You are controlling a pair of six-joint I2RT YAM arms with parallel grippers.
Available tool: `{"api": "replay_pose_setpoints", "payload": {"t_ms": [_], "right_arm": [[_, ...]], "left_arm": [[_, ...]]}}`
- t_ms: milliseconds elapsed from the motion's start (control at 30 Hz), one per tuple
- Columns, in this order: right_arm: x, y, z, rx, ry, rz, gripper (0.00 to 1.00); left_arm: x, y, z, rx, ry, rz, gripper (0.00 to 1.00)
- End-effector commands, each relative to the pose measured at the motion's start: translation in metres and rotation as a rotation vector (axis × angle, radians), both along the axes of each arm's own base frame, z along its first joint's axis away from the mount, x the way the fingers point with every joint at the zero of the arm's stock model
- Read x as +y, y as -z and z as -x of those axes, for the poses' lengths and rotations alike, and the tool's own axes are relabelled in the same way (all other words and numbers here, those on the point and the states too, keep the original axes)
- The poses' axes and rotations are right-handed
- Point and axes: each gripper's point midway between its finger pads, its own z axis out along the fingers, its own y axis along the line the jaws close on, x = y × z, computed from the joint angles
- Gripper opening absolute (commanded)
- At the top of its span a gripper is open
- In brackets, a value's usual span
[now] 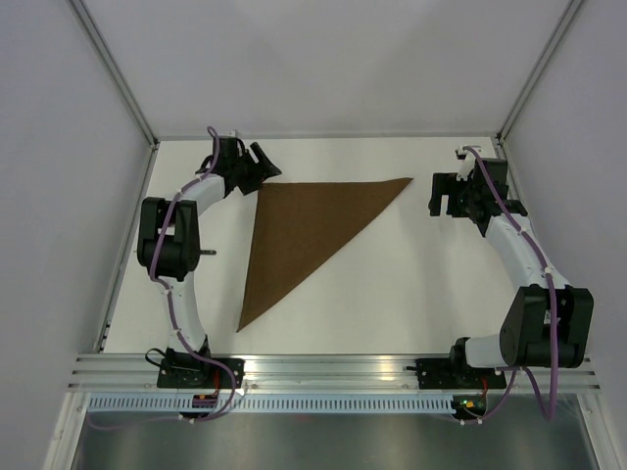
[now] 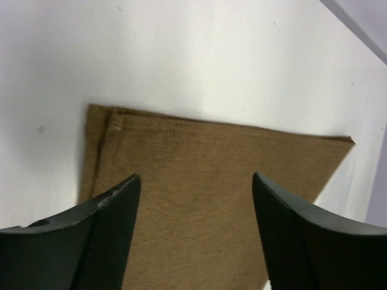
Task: Fold the napkin, place the utensils inside, and roll it up
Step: Fold the napkin, then grab a utensil with the left arm
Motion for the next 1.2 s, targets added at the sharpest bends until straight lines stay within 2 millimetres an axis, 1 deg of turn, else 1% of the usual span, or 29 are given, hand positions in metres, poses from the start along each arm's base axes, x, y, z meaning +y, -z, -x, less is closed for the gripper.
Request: {"api": "replay_pose_setpoints", "payload": {"t_ms": [0, 33, 67, 100, 167, 200, 267, 300, 367, 400, 467, 500, 533, 567, 600, 633, 667, 700, 733, 767, 800, 867, 900, 967, 1000, 1133, 1167], "right_arm": [[-0.002, -0.013, -0.006, -0.019, 0.002, 0.005, 0.98], [-0.002, -0.014, -0.007, -0.022, -0.001, 0.007, 0.98], [-0.002, -0.015, -0.007, -0.024, -0.001, 0.007, 0.98], [-0.001, -0.017, -0.006, -0.030, -0.002, 0.006, 0.98], [-0.001, -0.019, -0.006, -0.035, -0.005, 0.003, 0.98], [0.001, -0.022, -0.005, -0.043, -0.012, -0.003, 0.98], [0.002, -0.024, -0.004, -0.046, -0.018, -0.007, 0.98], [0.003, -0.025, -0.003, -0.048, -0.023, -0.011, 0.98], [0.006, -0.027, -0.003, -0.052, -0.037, -0.020, 0.98], [0.007, -0.027, -0.003, -0.052, -0.040, -0.024, 0.98], [0.010, -0.026, -0.002, -0.048, -0.049, -0.032, 0.98], [0.011, -0.026, -0.002, -0.047, -0.053, -0.034, 0.98], [0.011, -0.026, -0.003, -0.047, -0.055, -0.037, 0.98], [0.013, -0.026, -0.002, -0.042, -0.060, -0.042, 0.98], [0.013, -0.025, -0.002, -0.039, -0.062, -0.045, 0.98], [0.014, -0.024, -0.001, -0.036, -0.066, -0.050, 0.98], [0.017, -0.023, -0.001, -0.033, -0.075, -0.061, 0.98], [0.017, -0.023, 0.000, -0.030, -0.076, -0.065, 0.98], [0.018, -0.023, 0.000, -0.030, -0.077, -0.068, 0.98], [0.019, -0.022, 0.000, -0.027, -0.081, -0.071, 0.98], [0.020, -0.021, 0.000, -0.026, -0.085, -0.074, 0.98], [0.020, -0.020, 0.000, -0.020, -0.086, -0.077, 0.98], [0.021, -0.021, 0.000, -0.023, -0.089, -0.078, 0.98], [0.020, -0.021, 0.000, -0.024, -0.088, -0.078, 0.98], [0.020, -0.021, 0.000, -0.023, -0.088, -0.078, 0.97], [0.021, -0.020, 0.000, -0.018, -0.091, -0.081, 0.97], [0.021, -0.020, -0.001, -0.018, -0.091, -0.081, 0.97]], "left_arm": [[0.024, -0.035, -0.020, -0.098, -0.068, -0.052, 0.83], [0.033, -0.038, -0.021, -0.108, -0.099, -0.082, 0.86], [0.038, -0.045, -0.020, -0.121, -0.116, -0.096, 0.88], [0.046, -0.056, -0.015, -0.139, -0.147, -0.119, 0.89], [0.051, -0.069, -0.007, -0.159, -0.176, -0.128, 0.90], [0.057, -0.077, 0.004, -0.168, -0.200, -0.135, 0.89], [0.060, -0.079, 0.016, -0.158, -0.229, -0.130, 0.89], [0.064, -0.082, 0.029, -0.151, -0.251, -0.124, 0.89], [0.069, -0.078, 0.046, -0.124, -0.291, -0.127, 0.84], [0.081, -0.068, 0.066, -0.075, -0.370, -0.133, 0.82], [0.090, -0.062, 0.088, -0.039, -0.426, -0.145, 0.77], [0.107, -0.043, 0.106, 0.008, -0.507, -0.195, 0.75], [0.115, -0.050, 0.123, 0.023, -0.576, -0.185, 0.69], [0.122, -0.046, 0.134, 0.038, -0.617, -0.200, 0.68], [0.138, -0.036, 0.152, 0.072, -0.693, -0.248, 0.67], [0.144, -0.033, 0.162, 0.099, -0.773, -0.228, 0.67], [0.151, -0.032, 0.181, 0.137, -0.817, -0.247, 0.68], [0.159, -0.026, 0.191, 0.157, -0.887, -0.249, 0.68], [0.163, -0.025, 0.198, 0.167, -0.927, -0.250, 0.69], [0.168, -0.021, 0.214, 0.213, -0.962, -0.274, 0.69], [0.175, -0.021, 0.219, 0.212, -1.015, -0.280, 0.69], [0.183, -0.018, 0.231, 0.240, -1.062, -0.314, 0.71], [0.188, -0.021, 0.230, 0.233, -1.090, -0.319, 0.72], [0.193, -0.021, 0.230, 0.249, -1.095, -0.344, 0.75], [0.197, -0.017, 0.229, 0.280, -1.107, -0.358, 0.75], [0.203, -0.003, 0.222, 0.355, -1.112, -0.366, 0.75], [0.205, -0.005, 0.217, 0.354, -1.115, -0.362, 0.75]]}}
